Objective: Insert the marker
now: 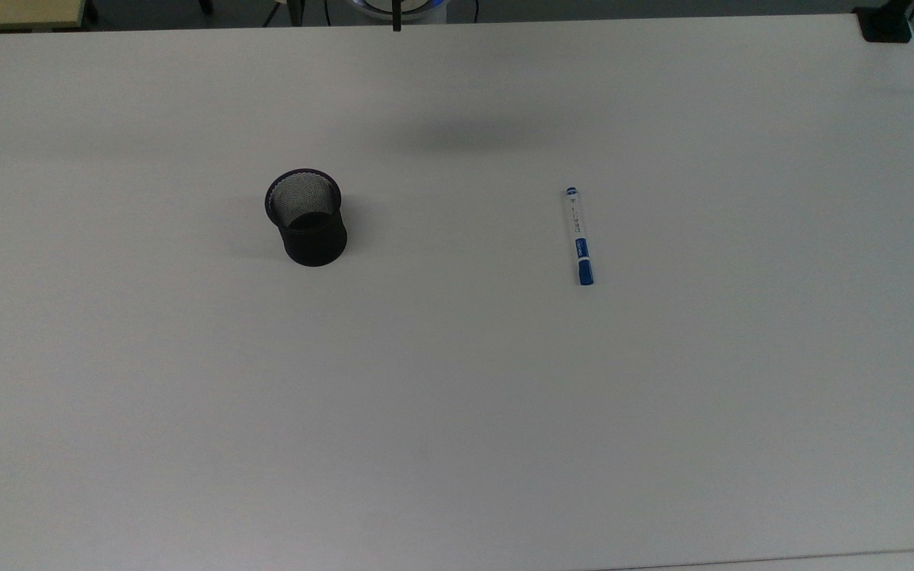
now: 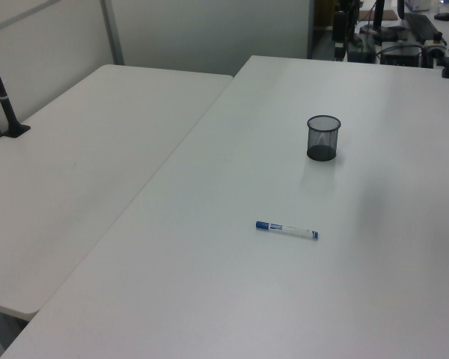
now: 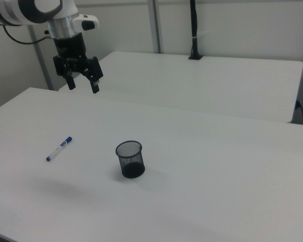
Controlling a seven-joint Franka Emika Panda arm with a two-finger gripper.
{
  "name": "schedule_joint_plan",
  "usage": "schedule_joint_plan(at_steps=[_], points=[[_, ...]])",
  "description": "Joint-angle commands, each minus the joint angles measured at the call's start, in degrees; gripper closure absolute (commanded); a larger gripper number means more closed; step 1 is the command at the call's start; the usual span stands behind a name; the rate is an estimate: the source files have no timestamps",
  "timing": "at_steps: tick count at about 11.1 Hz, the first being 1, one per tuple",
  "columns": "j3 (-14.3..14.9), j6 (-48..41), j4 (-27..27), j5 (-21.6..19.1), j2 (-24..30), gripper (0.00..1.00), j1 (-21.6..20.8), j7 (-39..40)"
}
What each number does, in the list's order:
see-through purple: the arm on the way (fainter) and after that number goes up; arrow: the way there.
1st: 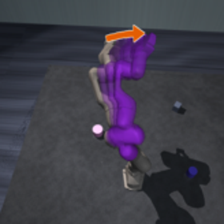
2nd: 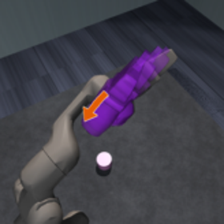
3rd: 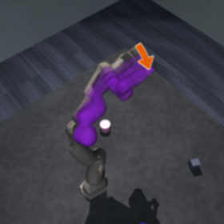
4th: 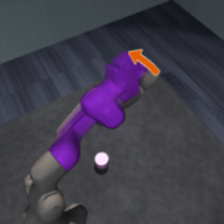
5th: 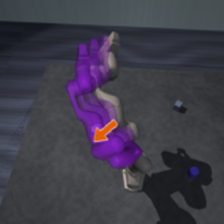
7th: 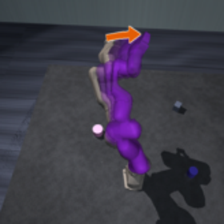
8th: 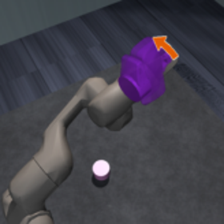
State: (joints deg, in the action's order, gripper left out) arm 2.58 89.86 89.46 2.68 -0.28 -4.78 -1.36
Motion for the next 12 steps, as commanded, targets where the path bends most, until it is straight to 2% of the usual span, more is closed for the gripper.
schedule_joint_plan(at_steps=[1,12], points=[[0.93,0.23,1.86,0.49,1.34,0.00,-0.58,0.92],[0.84,0.32,2.39,0.40,0.90,0.00,-0.22,2.85]])
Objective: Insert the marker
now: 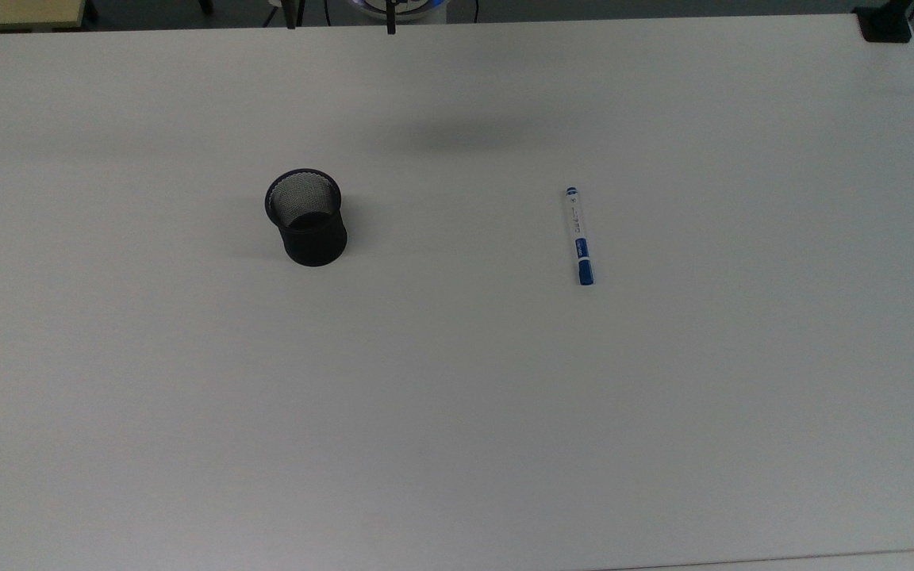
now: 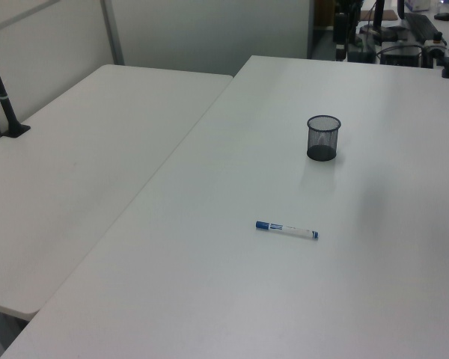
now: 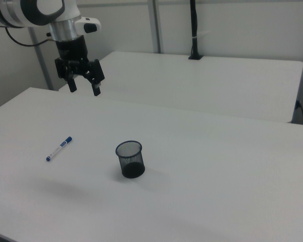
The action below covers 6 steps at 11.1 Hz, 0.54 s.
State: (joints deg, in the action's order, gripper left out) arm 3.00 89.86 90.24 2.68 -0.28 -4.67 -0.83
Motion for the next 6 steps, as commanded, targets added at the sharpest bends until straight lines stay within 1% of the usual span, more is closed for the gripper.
schedule_joint_plan(at_steps=[1,4,5,6], points=[[0.43,0.49,1.78,0.40,0.81,0.00,-0.69,2.32],[-0.10,1.19,4.33,0.31,0.37,0.00,-1.74,2.23],[-0.10,1.20,4.77,0.31,-0.06,0.00,-3.31,2.15],[-0.10,1.46,5.47,0.14,-0.76,0.00,-3.77,2.15]])
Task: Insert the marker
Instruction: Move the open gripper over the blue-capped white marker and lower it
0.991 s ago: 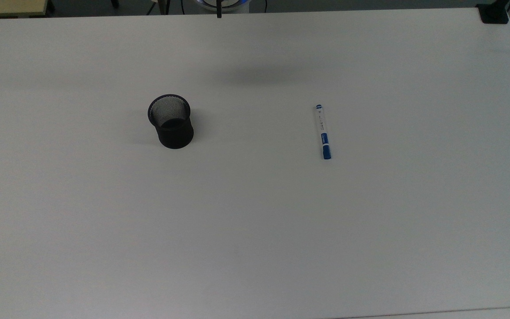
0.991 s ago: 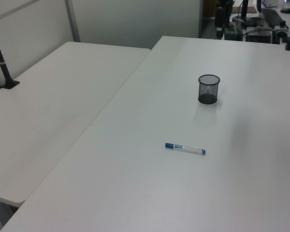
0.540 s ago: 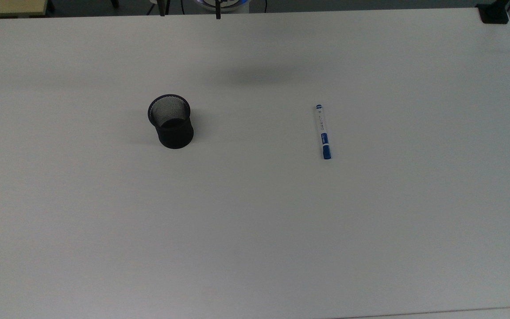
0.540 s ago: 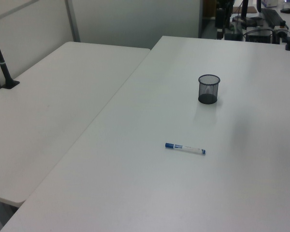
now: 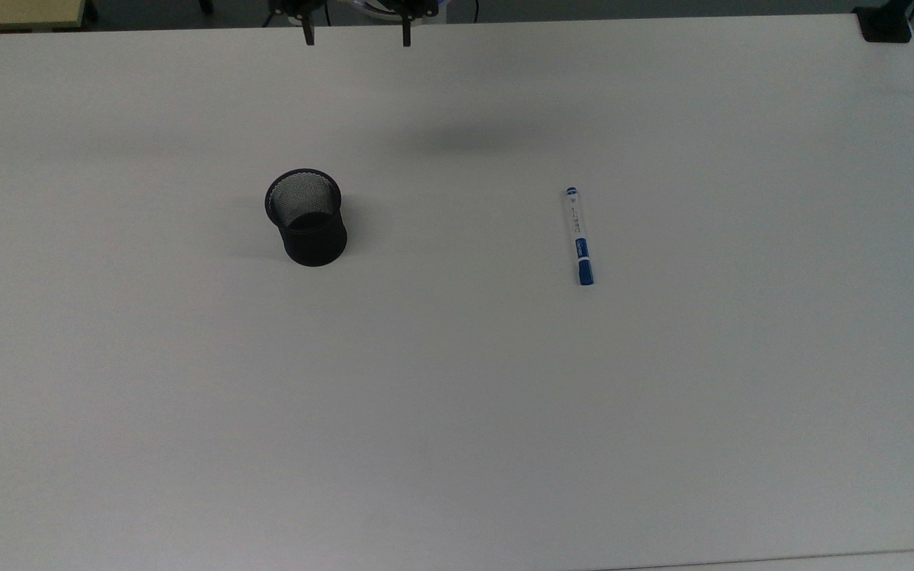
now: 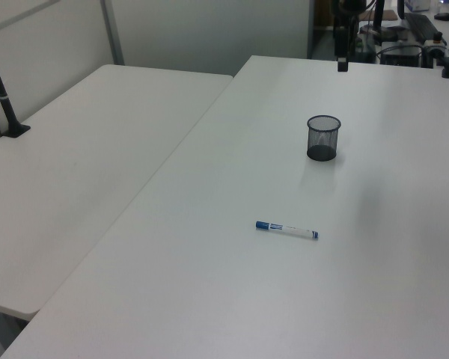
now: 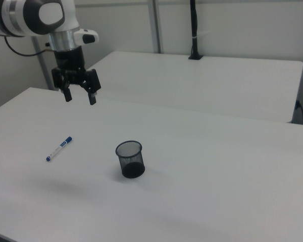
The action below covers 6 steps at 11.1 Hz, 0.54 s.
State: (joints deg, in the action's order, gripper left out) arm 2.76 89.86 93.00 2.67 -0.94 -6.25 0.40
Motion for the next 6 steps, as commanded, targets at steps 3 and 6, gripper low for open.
schedule_joint_plan(at_steps=[3,6], points=[[0.14,6.89,6.21,-0.90,-1.60,0.00,-5.43,0.12],[0.14,10.58,7.45,-1.18,-4.59,0.00,-9.12,-2.84]])
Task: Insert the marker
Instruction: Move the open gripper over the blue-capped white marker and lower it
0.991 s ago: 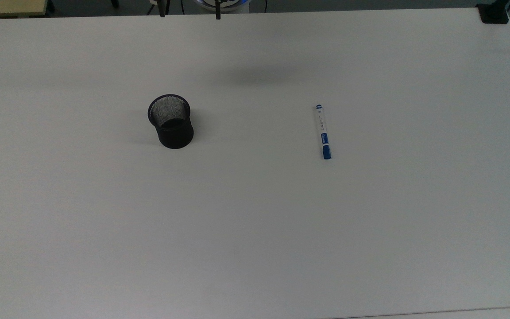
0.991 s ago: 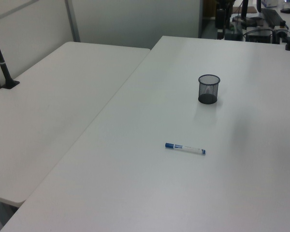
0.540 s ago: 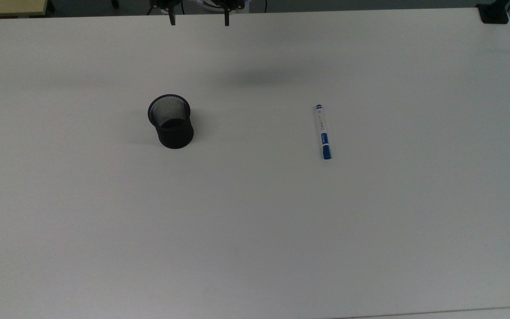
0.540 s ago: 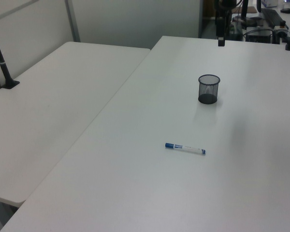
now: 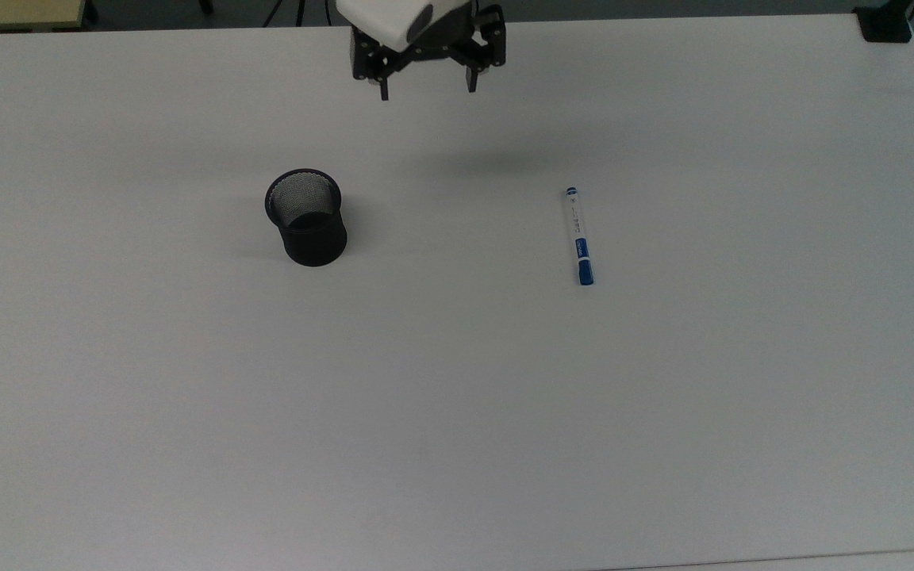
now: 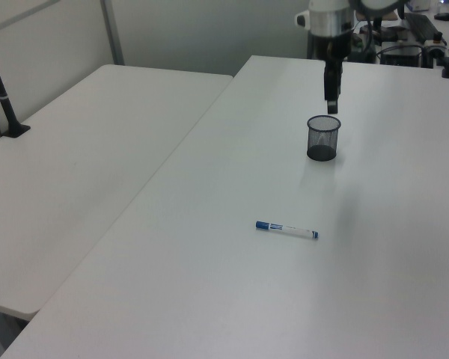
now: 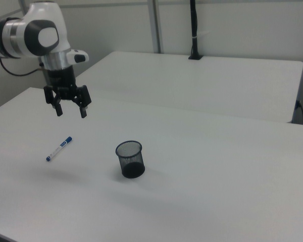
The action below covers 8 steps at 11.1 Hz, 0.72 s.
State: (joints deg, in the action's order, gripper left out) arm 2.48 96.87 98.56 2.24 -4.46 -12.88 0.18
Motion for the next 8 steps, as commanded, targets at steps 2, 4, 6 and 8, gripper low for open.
schedule_joint_plan(at_steps=[2,4,6,8], points=[[0.42,7.52,2.25,-0.74,-3.87,0.00,-5.13,-7.27],[0.42,12.00,2.07,-0.74,-7.39,0.00,-7.68,-12.72],[0.42,16.22,1.98,-0.74,-10.73,0.00,-10.32,-17.91],[0.42,19.92,1.90,-0.74,-13.54,0.10,-11.47,-19.77]])
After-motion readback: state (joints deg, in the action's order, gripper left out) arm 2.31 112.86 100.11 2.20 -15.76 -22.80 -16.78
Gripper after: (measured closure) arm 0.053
